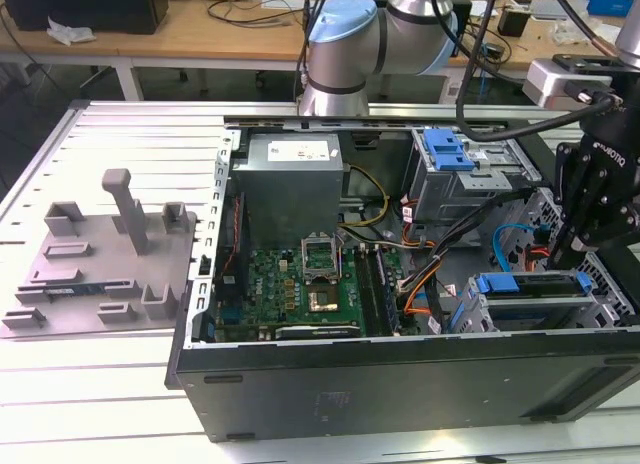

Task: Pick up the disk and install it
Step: 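Insert the first disk wire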

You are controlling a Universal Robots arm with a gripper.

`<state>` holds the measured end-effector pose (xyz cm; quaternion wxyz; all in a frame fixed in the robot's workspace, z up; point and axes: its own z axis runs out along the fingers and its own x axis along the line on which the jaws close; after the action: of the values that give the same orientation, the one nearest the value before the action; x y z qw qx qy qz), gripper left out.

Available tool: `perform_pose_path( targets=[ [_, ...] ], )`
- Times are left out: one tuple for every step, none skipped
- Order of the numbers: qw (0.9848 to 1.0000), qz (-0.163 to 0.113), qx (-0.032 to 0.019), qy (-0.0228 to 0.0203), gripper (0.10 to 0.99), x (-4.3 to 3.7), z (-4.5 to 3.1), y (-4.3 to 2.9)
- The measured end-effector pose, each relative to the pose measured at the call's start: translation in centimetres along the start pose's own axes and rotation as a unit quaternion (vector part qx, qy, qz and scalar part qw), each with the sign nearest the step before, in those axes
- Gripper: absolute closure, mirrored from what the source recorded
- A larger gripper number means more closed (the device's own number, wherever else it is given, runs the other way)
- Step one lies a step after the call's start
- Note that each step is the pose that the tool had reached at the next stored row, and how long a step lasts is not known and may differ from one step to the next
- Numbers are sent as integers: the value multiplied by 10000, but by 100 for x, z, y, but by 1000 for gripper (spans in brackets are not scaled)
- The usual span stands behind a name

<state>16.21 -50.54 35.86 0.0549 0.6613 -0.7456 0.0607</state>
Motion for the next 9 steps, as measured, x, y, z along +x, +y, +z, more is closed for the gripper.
perform_pose_path(
  targets=[
    [10000,-1,0,0,922,0,0,0],
    [10000,-1,0,1,922,1,0,0],
    [10000,-1,1,1,922,1,-1,0],
    [10000,-1,0,1,922,1,-1,0],
    [10000,-1,-1,-13,922,2,-1,0],
    [10000,-5,-4,-37,922,2,-1,0],
    [10000,-17,-5,-68,922,1,0,-1],
    [10000,-26,-6,-86,922,2,0,-3],
    [9999,-43,-8,-121,922,3,1,-8]
  ],
)
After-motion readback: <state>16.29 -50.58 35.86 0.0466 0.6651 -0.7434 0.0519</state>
